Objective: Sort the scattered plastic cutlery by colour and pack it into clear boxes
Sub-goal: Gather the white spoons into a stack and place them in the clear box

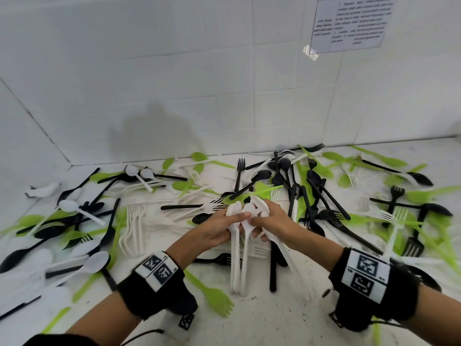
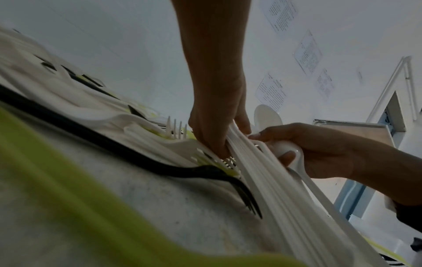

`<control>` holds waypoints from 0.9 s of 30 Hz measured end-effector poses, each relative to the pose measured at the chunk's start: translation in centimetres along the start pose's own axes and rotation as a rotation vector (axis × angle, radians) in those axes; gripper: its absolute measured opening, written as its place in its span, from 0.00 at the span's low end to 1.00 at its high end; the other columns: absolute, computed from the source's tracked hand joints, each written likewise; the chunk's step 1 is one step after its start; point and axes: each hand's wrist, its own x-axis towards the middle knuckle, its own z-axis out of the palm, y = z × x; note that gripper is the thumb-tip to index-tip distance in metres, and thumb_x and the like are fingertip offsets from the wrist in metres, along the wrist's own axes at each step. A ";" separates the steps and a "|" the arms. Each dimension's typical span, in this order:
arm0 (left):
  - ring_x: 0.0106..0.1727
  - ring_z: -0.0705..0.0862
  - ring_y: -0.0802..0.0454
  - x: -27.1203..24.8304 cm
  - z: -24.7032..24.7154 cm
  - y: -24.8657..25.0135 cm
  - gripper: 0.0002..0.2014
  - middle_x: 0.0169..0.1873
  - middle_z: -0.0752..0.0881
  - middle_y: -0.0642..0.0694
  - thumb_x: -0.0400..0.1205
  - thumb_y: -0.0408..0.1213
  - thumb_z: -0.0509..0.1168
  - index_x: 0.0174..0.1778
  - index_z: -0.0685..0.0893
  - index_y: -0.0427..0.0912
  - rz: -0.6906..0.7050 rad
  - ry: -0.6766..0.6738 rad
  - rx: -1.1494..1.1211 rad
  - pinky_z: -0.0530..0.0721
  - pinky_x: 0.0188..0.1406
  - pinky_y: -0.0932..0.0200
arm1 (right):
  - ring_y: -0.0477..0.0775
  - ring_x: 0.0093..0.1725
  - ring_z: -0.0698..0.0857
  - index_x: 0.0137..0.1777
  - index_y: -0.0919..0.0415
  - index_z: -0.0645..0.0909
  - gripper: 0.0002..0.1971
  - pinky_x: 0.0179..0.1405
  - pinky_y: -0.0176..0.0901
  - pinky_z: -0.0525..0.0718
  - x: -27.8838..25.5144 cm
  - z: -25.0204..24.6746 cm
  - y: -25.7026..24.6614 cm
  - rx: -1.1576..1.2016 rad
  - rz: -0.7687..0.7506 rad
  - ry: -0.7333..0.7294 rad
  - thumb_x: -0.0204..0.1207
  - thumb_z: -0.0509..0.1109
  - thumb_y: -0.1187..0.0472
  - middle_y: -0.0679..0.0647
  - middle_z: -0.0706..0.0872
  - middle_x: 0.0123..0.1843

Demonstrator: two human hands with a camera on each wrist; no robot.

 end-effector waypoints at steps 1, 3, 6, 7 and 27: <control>0.38 0.88 0.54 0.0 -0.1 -0.1 0.07 0.38 0.90 0.45 0.81 0.27 0.63 0.53 0.83 0.34 -0.008 0.012 -0.001 0.87 0.40 0.62 | 0.49 0.23 0.82 0.59 0.63 0.71 0.13 0.16 0.34 0.74 0.0 -0.1 0.0 0.019 0.007 -0.011 0.77 0.68 0.69 0.61 0.83 0.38; 0.39 0.89 0.54 0.0 0.0 -0.1 0.08 0.40 0.90 0.44 0.81 0.27 0.63 0.53 0.83 0.34 -0.006 0.027 -0.007 0.87 0.39 0.63 | 0.50 0.24 0.81 0.55 0.62 0.71 0.13 0.18 0.34 0.73 -0.2 -0.3 -0.1 0.057 0.011 -0.036 0.76 0.71 0.63 0.61 0.83 0.39; 0.36 0.88 0.52 -0.2 0.4 0.3 0.06 0.37 0.90 0.44 0.81 0.28 0.63 0.50 0.84 0.34 0.012 0.032 -0.010 0.88 0.38 0.61 | 0.46 0.22 0.73 0.50 0.58 0.70 0.14 0.17 0.34 0.68 -0.5 -0.4 -0.3 0.067 0.012 -0.011 0.75 0.73 0.55 0.54 0.80 0.32; 0.33 0.88 0.51 -0.2 0.6 0.5 0.05 0.34 0.90 0.43 0.81 0.27 0.62 0.48 0.84 0.33 0.019 0.059 -0.008 0.89 0.35 0.59 | 0.46 0.23 0.72 0.50 0.56 0.70 0.14 0.16 0.33 0.66 -0.5 -0.4 -0.2 0.056 0.020 0.009 0.75 0.73 0.54 0.53 0.80 0.32; 0.19 0.75 0.57 0.9 1.9 2.0 0.07 0.27 0.74 0.44 0.83 0.25 0.56 0.44 0.78 0.38 -0.004 0.208 -0.158 0.76 0.17 0.70 | 0.61 0.56 0.76 0.67 0.66 0.63 0.20 0.54 0.50 0.77 1.5 -2.2 -0.6 0.187 0.087 0.176 0.76 0.56 0.78 0.63 0.73 0.59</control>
